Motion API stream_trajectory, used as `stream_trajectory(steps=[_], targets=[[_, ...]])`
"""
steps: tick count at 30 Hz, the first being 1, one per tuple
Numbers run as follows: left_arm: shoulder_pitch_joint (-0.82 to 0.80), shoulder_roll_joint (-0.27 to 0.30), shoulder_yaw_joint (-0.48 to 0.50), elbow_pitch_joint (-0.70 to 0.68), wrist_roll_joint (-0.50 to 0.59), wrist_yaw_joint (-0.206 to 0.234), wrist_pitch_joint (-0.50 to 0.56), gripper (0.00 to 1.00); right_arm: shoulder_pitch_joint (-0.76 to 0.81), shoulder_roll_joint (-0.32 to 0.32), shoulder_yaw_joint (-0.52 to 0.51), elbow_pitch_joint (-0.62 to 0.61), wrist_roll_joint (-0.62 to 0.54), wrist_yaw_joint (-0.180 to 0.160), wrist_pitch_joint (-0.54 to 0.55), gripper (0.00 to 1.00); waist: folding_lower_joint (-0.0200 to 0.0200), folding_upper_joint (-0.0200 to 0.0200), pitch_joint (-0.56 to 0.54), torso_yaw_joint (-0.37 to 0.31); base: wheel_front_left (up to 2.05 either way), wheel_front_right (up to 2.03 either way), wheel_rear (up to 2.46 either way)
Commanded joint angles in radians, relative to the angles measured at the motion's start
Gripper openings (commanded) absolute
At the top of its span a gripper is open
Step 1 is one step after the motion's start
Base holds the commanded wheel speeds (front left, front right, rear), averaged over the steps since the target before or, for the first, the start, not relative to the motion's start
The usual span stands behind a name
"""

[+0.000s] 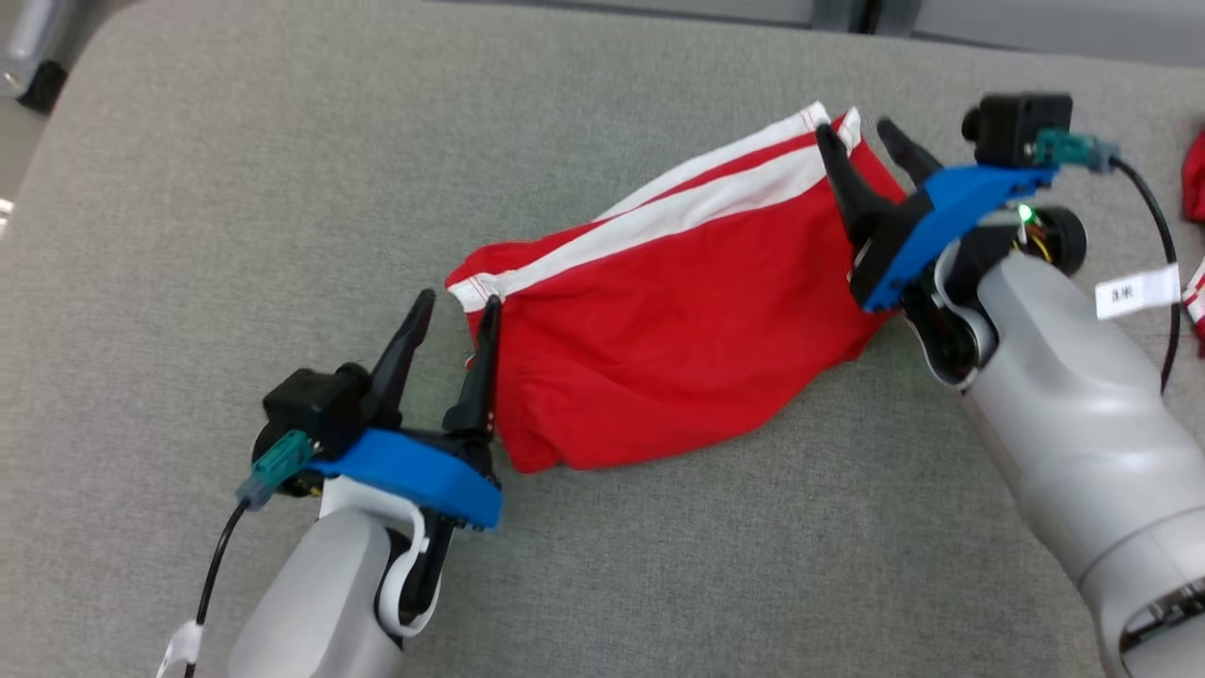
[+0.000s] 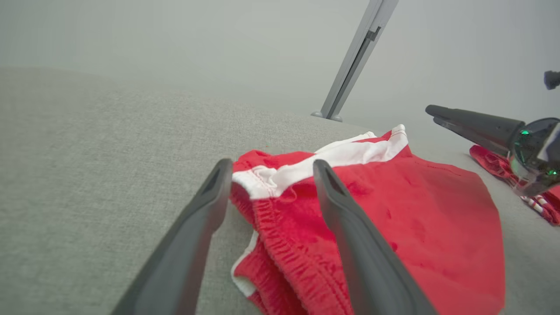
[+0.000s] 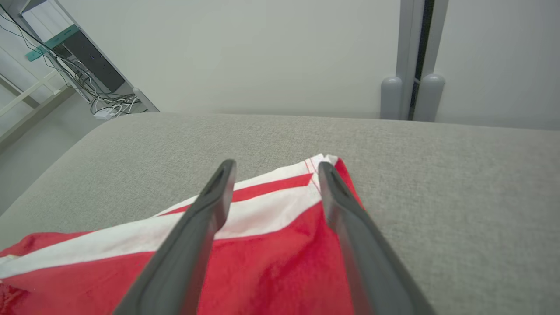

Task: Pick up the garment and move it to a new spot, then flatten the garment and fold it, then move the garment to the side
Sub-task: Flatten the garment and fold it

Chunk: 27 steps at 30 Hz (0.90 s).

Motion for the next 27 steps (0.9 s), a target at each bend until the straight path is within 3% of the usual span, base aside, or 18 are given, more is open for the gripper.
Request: stream_trajectory(steps=[1, 10, 17, 27], targets=[[0.034, 0.007, 0.03, -0.031, 0.028, 0.012, -0.004, 1.0, 0.043, -0.03, 0.023, -0.009, 0.018, 0.0, -0.008, 1.0, 0.0001, 0.0, -0.024, -0.002, 0.0, 0.0, 0.0], [0.22, 0.013, 0.244, -0.222, 0.176, 0.057, -0.004, 1.0, 0.145, -0.145, 0.104, -0.004, 0.074, 0.0, 0.001, 1.0, 0.0001, 0.0, -0.071, 0.029, 0.0, 0.0, 0.0], [0.334, -0.038, 0.405, -0.384, 0.329, 0.107, -0.004, 1.0, 0.16, -0.16, 0.132, 0.046, 0.093, 0.0, 0.005, 1.0, 0.0001, 0.0, -0.07, 0.047, 0.0, 0.0, 0.0], [0.395, -0.075, 0.443, -0.405, 0.44, 0.082, -0.003, 1.0, 0.141, -0.157, 0.173, 0.149, 0.078, 0.0, 0.047, 1.0, 0.0001, 0.0, -0.059, 0.073, 0.0, 0.0, 0.0]])
